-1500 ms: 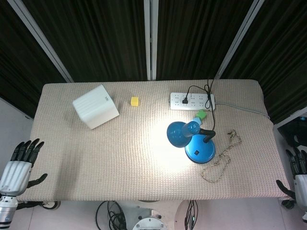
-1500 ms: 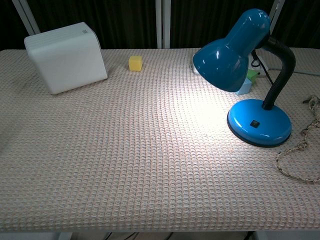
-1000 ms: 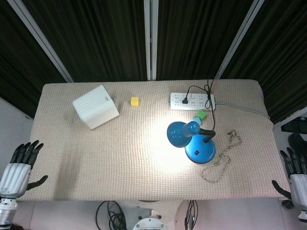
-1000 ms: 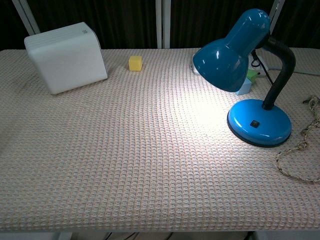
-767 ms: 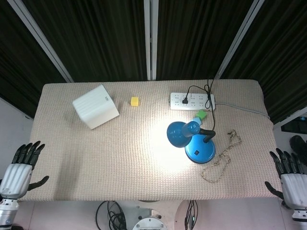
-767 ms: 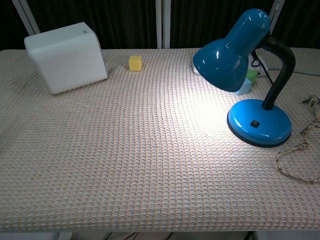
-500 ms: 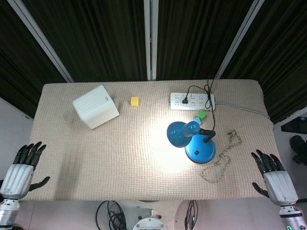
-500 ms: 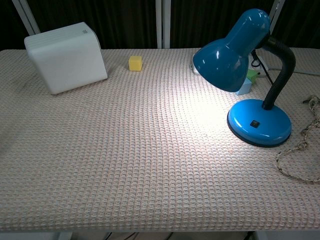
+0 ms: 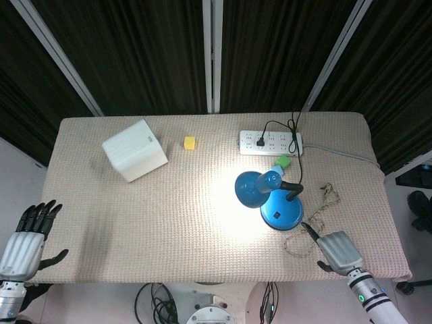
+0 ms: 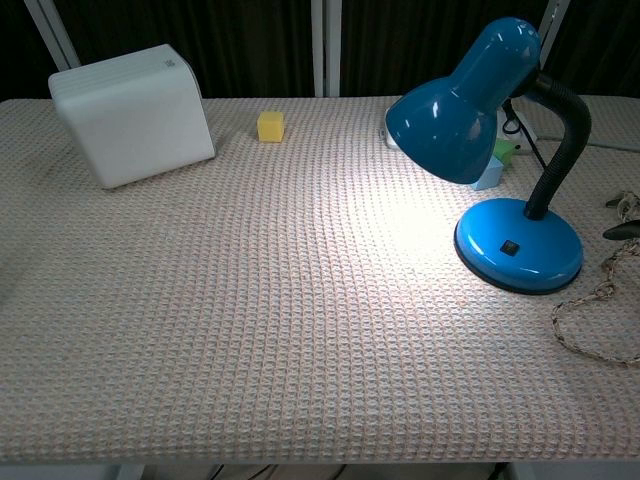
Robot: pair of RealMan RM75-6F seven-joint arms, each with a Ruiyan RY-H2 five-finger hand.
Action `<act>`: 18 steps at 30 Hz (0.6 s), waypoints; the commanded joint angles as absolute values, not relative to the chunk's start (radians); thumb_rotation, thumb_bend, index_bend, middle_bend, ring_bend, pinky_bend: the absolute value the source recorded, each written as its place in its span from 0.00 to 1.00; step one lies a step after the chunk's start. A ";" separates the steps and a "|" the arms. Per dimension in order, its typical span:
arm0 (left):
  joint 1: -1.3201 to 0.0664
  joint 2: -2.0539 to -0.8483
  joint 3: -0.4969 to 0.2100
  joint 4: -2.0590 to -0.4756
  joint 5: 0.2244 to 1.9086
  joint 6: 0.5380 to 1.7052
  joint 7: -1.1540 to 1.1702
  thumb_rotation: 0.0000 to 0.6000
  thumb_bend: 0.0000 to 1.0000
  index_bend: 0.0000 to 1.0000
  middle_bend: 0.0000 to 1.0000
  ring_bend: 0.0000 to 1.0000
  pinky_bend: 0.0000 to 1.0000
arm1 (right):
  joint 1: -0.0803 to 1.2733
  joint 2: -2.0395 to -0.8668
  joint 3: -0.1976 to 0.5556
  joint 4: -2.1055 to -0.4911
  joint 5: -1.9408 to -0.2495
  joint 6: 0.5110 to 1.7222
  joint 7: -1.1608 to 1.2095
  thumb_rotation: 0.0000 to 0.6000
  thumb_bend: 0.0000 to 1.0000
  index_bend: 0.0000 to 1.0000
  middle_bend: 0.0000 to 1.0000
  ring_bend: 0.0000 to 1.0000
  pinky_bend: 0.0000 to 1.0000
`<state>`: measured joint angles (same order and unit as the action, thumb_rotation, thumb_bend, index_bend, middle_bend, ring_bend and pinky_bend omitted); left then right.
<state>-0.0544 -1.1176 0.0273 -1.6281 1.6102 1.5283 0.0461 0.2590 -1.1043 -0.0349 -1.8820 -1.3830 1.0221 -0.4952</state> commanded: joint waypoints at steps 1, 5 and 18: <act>-0.054 -1.115 0.026 -1.629 1.605 1.526 0.036 1.00 0.15 0.05 0.00 0.00 0.00 | 0.387 -1.111 0.015 -1.970 -1.155 0.889 -0.650 1.00 0.14 0.00 0.91 0.92 0.90; -0.056 -1.113 0.025 -1.627 1.606 1.524 0.020 1.00 0.15 0.05 0.00 0.00 0.00 | 0.460 -1.128 0.031 -1.987 -1.029 0.850 -0.695 1.00 0.13 0.00 0.91 0.92 0.90; -0.049 -1.112 0.025 -1.605 1.605 1.536 -0.031 1.00 0.15 0.05 0.00 0.00 0.00 | 0.622 -1.181 0.008 -1.992 -0.781 0.867 -0.784 1.00 0.08 0.00 0.91 0.92 0.90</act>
<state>-0.0501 -1.1121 0.0247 -1.6067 1.6047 1.5343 -0.0292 0.6069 -1.1704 0.0153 -1.9911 -0.8042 0.8622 -0.7738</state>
